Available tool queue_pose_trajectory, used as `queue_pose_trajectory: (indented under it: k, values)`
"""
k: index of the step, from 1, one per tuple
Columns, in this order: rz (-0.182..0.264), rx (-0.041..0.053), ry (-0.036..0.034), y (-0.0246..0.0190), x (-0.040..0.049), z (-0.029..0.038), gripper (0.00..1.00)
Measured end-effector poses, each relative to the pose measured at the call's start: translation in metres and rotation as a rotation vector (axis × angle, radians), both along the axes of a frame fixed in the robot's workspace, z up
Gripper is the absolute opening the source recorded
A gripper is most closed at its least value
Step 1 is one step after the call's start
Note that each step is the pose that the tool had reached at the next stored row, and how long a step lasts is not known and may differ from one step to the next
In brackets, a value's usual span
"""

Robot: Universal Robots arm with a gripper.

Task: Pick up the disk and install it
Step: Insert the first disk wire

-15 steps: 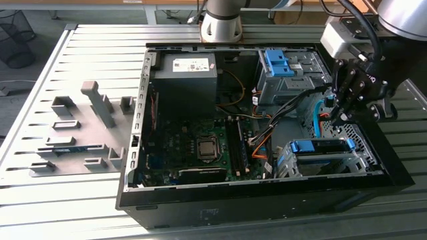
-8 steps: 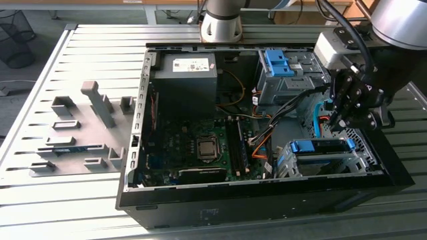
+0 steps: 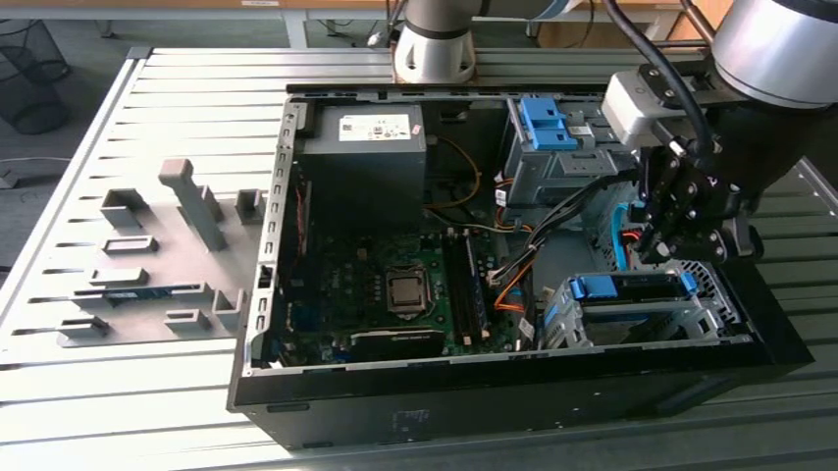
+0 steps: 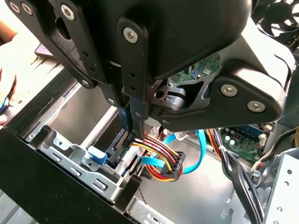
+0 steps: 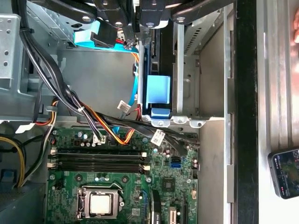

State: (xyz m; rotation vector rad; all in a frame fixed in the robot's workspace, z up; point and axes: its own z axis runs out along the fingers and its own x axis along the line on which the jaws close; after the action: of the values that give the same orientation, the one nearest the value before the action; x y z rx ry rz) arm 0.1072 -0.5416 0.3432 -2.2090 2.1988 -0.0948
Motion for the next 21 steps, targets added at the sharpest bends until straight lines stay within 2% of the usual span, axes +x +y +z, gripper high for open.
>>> queue_pose_trajectory:
  k: [4,7,16,21]
  values:
    - [-0.002,0.0,-0.0001,-0.0034,0.0,-0.0027,0.16]
    - [-0.002,0.0001,-0.0002,-0.0043,0.0004,-0.0043,0.16]
    - [-0.002,0.0021,-0.0002,-0.0106,0.0007,-0.005,0.16]
    - [-0.002,0.0021,-0.0003,-0.0113,0.0009,-0.0068,0.16]
